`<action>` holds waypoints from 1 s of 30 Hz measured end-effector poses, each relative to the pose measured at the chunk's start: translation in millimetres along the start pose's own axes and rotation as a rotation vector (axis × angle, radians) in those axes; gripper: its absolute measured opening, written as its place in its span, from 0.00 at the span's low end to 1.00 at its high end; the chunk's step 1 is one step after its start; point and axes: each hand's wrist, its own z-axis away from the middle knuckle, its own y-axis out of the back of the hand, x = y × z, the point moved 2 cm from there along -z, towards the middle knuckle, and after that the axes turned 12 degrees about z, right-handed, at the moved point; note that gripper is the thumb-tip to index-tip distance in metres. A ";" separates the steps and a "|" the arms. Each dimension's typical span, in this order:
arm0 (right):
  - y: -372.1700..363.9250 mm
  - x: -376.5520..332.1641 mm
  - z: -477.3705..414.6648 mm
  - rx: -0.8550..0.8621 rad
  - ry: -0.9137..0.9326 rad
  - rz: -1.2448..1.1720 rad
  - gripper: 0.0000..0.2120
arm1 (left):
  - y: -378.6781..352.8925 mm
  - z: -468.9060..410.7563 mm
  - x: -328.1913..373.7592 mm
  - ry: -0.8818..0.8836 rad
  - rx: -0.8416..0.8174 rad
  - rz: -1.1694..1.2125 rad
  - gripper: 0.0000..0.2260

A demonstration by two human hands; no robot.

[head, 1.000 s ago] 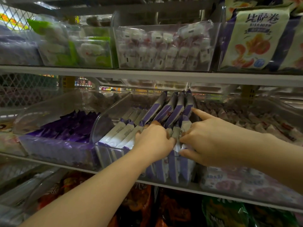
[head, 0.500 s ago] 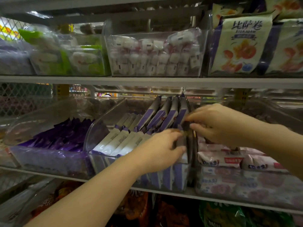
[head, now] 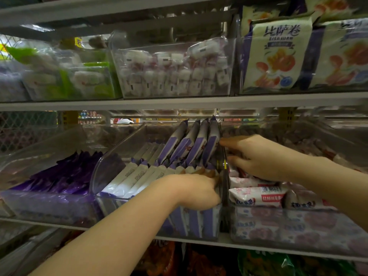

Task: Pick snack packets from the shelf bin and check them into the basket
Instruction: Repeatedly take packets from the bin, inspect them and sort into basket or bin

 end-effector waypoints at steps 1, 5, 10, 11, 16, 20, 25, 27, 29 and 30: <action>-1.7 0.4 0.8 0.003 -0.001 -0.008 0.15 | -0.5 0.5 -1.0 -0.007 -0.022 -0.012 0.28; -1.8 1.8 -3.0 0.021 0.002 -0.021 0.13 | -2.3 2.5 -3.7 -0.014 -0.022 0.096 0.27; 12.8 -13.1 -14.7 0.181 -0.002 -0.025 0.16 | 0.1 27.0 -18.2 -0.177 0.328 0.394 0.18; 16.3 -20.8 -18.7 0.207 0.023 -0.031 0.16 | 4.9 36.4 -27.3 -0.185 0.416 0.392 0.17; 28.6 -81.0 -53.0 0.251 0.185 -0.016 0.14 | 34.2 89.2 -91.0 -0.100 0.873 0.159 0.12; 15.9 -127.0 -98.7 0.080 0.242 0.032 0.11 | 33.4 108.2 -145.1 0.083 0.899 0.112 0.14; -16.3 -156.3 -155.1 -0.156 0.126 -0.008 0.10 | 14.1 104.2 -170.5 0.007 0.806 0.250 0.18; -25.6 -161.0 -167.7 -0.166 0.124 -0.033 0.08 | 12.6 102.8 -174.9 -0.025 0.816 0.273 0.21; -31.7 -165.5 -173.5 -0.170 0.138 -0.032 0.10 | 12.3 101.8 -177.4 -0.039 0.815 0.279 0.22; -33.2 -168.2 -175.2 -0.154 0.140 -0.022 0.11 | 12.1 101.5 -178.2 -0.041 0.815 0.277 0.22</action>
